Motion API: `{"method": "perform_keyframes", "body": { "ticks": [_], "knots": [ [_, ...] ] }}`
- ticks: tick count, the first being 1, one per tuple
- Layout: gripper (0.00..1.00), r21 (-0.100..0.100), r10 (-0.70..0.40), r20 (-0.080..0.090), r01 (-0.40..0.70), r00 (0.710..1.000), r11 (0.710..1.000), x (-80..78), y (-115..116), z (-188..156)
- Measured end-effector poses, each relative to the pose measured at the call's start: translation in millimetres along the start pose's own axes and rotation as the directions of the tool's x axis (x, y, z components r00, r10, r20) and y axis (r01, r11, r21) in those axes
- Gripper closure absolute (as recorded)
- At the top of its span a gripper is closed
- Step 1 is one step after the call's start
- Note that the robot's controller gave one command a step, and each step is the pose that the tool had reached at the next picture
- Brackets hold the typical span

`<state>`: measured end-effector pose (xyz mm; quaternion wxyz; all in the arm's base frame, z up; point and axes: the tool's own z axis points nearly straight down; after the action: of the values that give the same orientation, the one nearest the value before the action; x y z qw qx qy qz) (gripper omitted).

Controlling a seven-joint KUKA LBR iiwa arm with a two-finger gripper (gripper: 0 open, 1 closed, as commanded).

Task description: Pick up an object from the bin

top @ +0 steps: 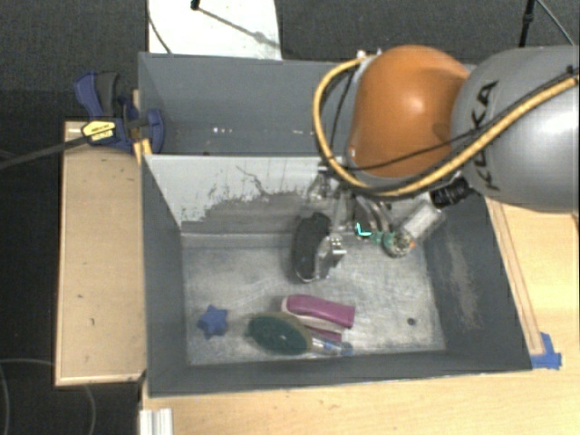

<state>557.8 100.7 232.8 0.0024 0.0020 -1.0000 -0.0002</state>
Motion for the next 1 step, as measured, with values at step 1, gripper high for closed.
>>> {"method": "perform_keyframes", "body": {
  "ticks": [1],
  "knots": [
    [0.00,-0.006,0.142,0.020,-0.142,0.990,0.990,-27.3,-36.7,160.7]
  ]
}}
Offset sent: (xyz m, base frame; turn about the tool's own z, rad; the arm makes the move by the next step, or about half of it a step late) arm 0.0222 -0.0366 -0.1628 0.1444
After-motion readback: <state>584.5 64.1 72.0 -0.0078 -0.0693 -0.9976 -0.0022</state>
